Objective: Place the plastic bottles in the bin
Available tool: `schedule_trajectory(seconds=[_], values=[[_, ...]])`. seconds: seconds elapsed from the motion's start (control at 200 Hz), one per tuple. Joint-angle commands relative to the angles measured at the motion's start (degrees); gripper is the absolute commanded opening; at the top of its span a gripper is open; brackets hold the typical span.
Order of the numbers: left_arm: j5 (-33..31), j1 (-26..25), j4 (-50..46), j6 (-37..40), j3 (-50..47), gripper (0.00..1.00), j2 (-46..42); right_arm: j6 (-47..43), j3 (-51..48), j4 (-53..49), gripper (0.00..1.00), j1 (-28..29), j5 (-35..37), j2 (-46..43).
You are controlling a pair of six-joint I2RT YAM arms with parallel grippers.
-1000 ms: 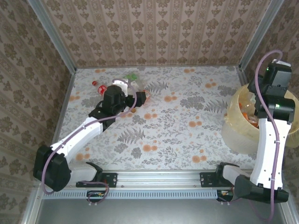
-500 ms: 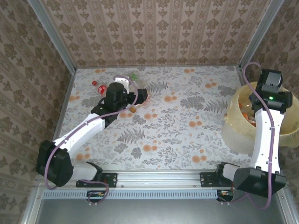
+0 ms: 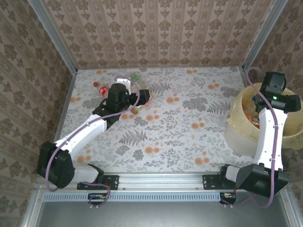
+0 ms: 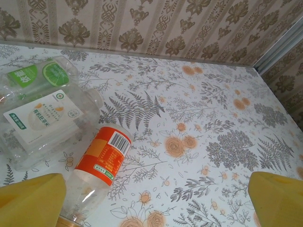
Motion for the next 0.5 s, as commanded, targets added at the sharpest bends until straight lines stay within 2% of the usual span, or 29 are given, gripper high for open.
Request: schedule_trajectory(seconds=[0.0, 0.315, 0.495], values=[[-0.1, 0.4, -1.4, -1.1, 2.0, 1.00, 0.5, 1.9, 1.8, -1.9, 0.87, 0.7, 0.4, 0.5], [-4.7, 0.9, -6.2, -1.9, 3.3, 1.00, 1.6, 6.8, 4.5, -2.5, 1.00, 4.3, 0.7, 0.1], [-5.1, 3.1, -11.6, -2.5, 5.2, 1.00, 3.5, 12.3, 6.4, -0.5, 1.00, 7.2, 0.1, -1.2]])
